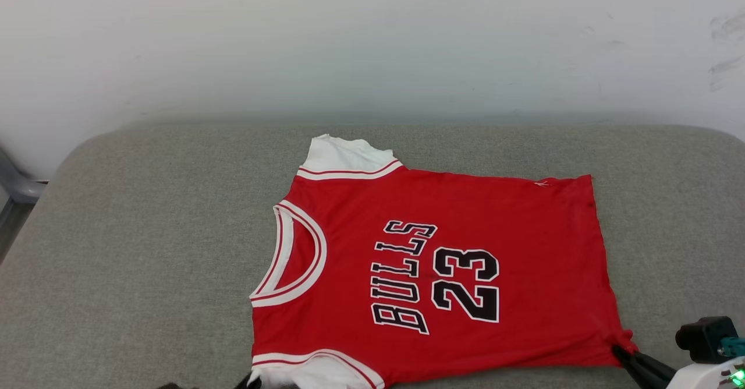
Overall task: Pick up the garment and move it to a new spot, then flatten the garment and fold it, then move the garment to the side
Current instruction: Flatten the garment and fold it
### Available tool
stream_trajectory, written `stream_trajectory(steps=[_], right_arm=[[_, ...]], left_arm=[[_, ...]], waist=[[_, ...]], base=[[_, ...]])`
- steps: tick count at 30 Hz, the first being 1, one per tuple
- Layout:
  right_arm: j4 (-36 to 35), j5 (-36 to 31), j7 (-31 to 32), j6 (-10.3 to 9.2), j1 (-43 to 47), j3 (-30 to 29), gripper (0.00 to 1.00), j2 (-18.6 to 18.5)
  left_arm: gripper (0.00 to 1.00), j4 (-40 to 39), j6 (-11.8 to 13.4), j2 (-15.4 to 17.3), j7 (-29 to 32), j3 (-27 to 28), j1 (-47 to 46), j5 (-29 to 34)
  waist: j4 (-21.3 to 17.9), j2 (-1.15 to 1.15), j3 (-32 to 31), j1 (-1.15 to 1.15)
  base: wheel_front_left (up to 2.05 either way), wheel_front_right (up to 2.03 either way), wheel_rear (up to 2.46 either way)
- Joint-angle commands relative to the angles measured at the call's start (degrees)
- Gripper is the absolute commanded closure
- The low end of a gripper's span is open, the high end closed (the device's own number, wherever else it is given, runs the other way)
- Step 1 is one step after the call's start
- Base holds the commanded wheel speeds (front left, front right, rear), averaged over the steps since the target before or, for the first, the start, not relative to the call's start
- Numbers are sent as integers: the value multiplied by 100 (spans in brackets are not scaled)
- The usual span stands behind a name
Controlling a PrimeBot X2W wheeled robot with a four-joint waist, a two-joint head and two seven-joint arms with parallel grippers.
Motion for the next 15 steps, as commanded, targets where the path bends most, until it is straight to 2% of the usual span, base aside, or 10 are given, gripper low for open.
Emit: stream_trajectory(steps=[1,9,15], right_arm=[[-78,-7,23,-7,70,-113,100,73],[-197,-138,132,-6,40,-436,100,278],[-232,-147,196,-7,-245,-591,100,403]], left_arm=[[100,40,-30,-18,-67,38,-275,72],[100,518,-222,-119,-153,89,-1299,284],[100,1040,-531,-146,-187,110,-2163,345]], waist=[[-3,-1,14,0],[-56,-1,109,0],[-163,-1,339,0]], base=[[0,0,0],[0,0,0],[0,0,0]])
